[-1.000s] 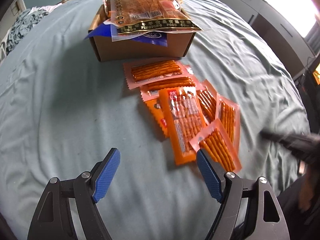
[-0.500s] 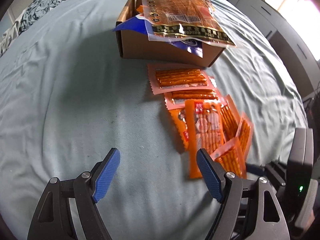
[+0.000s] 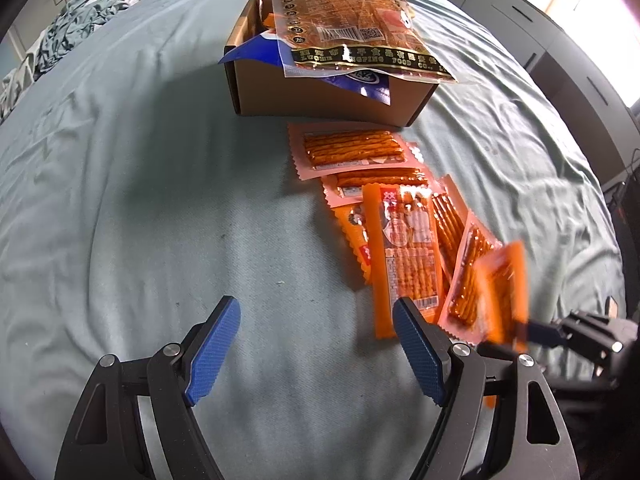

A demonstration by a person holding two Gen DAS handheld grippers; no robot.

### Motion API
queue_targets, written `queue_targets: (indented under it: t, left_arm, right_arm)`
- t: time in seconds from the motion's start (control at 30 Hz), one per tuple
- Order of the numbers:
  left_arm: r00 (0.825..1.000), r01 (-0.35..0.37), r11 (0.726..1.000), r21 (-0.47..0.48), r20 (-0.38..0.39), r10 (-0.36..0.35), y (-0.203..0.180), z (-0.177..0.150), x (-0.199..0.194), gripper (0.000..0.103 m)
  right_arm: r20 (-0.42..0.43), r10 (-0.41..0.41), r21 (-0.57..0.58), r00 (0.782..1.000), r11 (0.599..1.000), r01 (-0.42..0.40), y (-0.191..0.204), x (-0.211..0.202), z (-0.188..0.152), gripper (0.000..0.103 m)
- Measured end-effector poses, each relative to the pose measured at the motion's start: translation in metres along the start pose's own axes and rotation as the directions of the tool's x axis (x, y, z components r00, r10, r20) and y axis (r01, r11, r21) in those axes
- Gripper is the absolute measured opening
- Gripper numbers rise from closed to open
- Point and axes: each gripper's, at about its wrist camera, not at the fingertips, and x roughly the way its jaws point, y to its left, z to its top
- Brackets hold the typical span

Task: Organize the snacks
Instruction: 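Grasp a pink-edged sausage packet with the right tool, then grasp an orange packet with the left tool while the right tool holds its packet, then carry the orange packet over the box and open the left tool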

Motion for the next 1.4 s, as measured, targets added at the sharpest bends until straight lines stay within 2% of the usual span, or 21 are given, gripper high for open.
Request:
queue_targets:
  t: [0.1,0.23,0.43,0.5,0.6,0.67,0.73,0.83,0.93,1.0,1.1,1.23,1.3,1.4]
  left_arm:
    - [1.0,0.022,0.999,0.03,-0.006,-0.021,-0.007,0.0,0.003,0.079]
    - [0.998,0.051,0.994,0.094,-0.048,-0.047,-0.027,0.0,0.013,0.079]
    - [0.993,0.083,0.993,0.083,-0.09,-0.076,-0.051,0.012,0.039,0.079]
    - [0.992,0.056,0.995,0.079,-0.116,-0.047,-0.059,0.015,0.057,0.08]
    - [0.995,0.034,0.993,0.115,-0.096,-0.022,-0.069,0.013,0.07,0.094]
    - [0.998,-0.001,0.993,0.116,-0.068,0.009,-0.071,0.013,0.068,0.082]
    - [0.998,0.009,0.997,0.077,-0.058,-0.004,-0.064,0.015,0.06,0.044]
    - [0.993,0.079,0.996,-0.03,-0.088,-0.082,-0.042,0.018,0.054,0.018]
    - [0.987,0.119,0.989,-0.084,-0.1,-0.127,-0.029,0.015,0.05,0.006]
    - [0.99,0.098,0.991,-0.095,-0.095,-0.107,-0.026,0.013,0.043,0.005]
    - [0.99,0.114,0.988,-0.104,-0.067,-0.122,-0.021,0.01,0.028,0.005]
    - [0.989,0.145,0.984,-0.106,0.014,-0.144,-0.014,0.013,-0.007,0.005]
    - [0.984,0.174,0.978,-0.113,0.067,-0.167,-0.009,0.019,-0.026,0.005]
    - [0.966,0.234,0.964,-0.125,0.144,-0.216,0.0,0.044,-0.052,0.005]
  right_arm:
    - [0.04,0.001,0.091,0.999,0.996,-0.005,-0.016,-0.007,0.001,0.034]
    - [0.067,-0.041,0.198,0.997,0.98,0.027,-0.04,-0.009,0.003,0.034]
    - [0.088,-0.047,0.235,0.995,0.972,0.026,-0.039,-0.018,-0.001,0.034]
    - [0.093,-0.064,0.233,0.994,0.972,0.041,-0.038,-0.018,-0.006,0.034]
    - [0.096,-0.073,0.234,0.993,0.971,0.049,-0.036,-0.016,-0.005,0.034]
    - [0.099,-0.082,0.237,0.992,0.97,0.056,-0.031,-0.01,0.001,0.034]
    - [0.1,-0.081,0.237,0.992,0.97,0.055,-0.032,-0.009,0.004,0.034]
    - [0.108,-0.071,0.242,0.992,0.969,0.043,-0.03,-0.002,0.01,0.034]
    - [0.114,-0.071,0.232,0.991,0.972,0.043,-0.028,-0.003,0.01,0.034]
    - [0.123,-0.072,0.234,0.99,0.971,0.042,-0.028,-0.006,0.009,0.034]
    - [0.136,-0.065,0.253,0.989,0.967,0.029,-0.033,-0.01,0.009,0.034]
    - [0.147,-0.052,0.265,0.988,0.964,0.011,-0.035,-0.015,0.009,0.034]
    - [0.149,-0.044,0.256,0.988,0.967,0.005,-0.034,-0.015,0.01,0.034]
    - [0.145,-0.042,0.242,0.988,0.97,0.006,-0.031,-0.014,0.012,0.034]
